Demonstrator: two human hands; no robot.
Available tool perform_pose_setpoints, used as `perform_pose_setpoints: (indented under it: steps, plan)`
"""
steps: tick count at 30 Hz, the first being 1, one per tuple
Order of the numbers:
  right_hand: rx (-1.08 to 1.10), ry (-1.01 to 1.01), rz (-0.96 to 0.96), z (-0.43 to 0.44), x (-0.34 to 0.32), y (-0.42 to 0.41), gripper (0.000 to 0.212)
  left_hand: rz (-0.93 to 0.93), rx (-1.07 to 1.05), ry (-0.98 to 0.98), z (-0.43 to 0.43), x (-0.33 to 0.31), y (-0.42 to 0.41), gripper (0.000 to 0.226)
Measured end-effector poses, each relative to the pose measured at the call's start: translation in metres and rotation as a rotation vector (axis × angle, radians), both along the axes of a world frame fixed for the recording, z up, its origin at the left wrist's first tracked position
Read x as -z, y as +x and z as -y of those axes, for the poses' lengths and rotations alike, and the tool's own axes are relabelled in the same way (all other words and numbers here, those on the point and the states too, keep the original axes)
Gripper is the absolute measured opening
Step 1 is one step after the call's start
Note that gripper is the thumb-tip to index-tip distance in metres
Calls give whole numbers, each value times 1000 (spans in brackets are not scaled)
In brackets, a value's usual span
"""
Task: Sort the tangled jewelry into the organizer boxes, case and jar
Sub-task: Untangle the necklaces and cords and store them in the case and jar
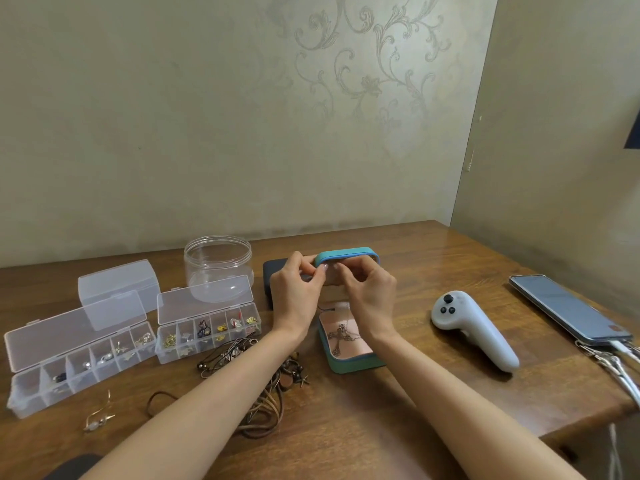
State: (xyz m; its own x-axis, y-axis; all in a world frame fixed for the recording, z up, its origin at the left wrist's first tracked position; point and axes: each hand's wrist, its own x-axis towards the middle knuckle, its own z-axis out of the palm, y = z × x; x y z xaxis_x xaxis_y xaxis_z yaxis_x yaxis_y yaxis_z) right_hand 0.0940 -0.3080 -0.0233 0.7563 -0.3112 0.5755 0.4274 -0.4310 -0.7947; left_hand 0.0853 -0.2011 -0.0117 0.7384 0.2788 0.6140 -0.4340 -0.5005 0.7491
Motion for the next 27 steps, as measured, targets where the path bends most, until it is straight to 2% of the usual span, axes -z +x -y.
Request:
perform_pose_setpoints:
  steps: [5,10,15,27]
  plan:
    - [62,87,8,-10,0,4,9,40,-33,-24,4,0,6,21]
    - [75,169,-49,-15,-2,7,12,5,45,-226,5,3,15,28]
    - [91,141,-68,-18,-3,8,12,-37,96,-315,11,1,14,27]
    - [-21,66,-202,-6,-4,8,12,-89,182,-339,13,7,18,34]
